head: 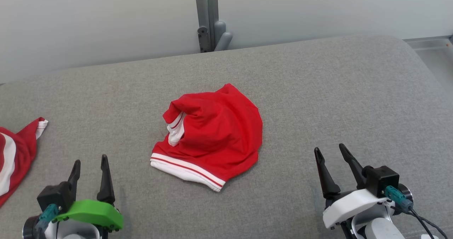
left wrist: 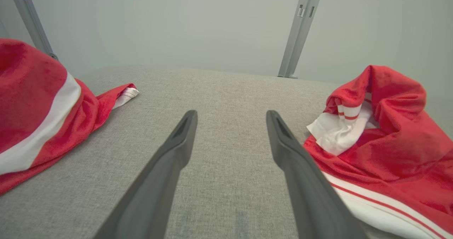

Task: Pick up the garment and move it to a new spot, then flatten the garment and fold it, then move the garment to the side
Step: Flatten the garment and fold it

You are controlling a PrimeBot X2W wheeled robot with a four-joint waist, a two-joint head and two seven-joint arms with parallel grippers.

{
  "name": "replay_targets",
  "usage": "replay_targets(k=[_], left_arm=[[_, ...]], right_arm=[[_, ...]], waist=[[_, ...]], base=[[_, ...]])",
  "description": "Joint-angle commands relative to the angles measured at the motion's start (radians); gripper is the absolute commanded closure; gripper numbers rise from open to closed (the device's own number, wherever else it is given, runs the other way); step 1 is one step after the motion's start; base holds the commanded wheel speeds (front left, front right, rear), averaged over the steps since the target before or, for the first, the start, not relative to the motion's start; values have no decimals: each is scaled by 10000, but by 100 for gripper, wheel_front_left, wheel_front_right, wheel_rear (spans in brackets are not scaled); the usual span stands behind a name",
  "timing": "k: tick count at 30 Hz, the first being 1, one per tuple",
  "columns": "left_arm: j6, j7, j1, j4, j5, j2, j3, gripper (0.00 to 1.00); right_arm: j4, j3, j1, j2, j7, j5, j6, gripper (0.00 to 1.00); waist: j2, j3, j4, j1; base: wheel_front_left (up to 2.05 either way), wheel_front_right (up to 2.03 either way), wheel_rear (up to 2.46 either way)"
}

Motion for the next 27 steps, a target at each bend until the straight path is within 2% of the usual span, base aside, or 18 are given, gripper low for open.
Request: replay_targets(k=[1, 9, 18, 27], left_arm=[[-20, -8, 280, -89, 87, -41, 60, 0], [72, -7, 1420, -636, 224, -208, 245, 0], [340, -7, 1967, -1003, -214, -210, -443, 0], [332, -7, 1789, -1220, -158, -206, -1294, 0]], right_arm=[[24, -34, 129, -13, -32, -5, -7, 0], [91, -106, 276, 17, -33, -55, -7, 0], [72, -225, 467, 36, -31, -41, -7, 0], [48, 100, 226, 48, -33, -18, -7, 0]], waist=[[-1, -160, -56, 1], [-1, -407, 23, 1], [-1, -349, 149, 1], [-1, -105, 460, 1]], base=[[0, 0, 0], [0, 0, 0], [0, 0, 0], [0, 0, 0]])
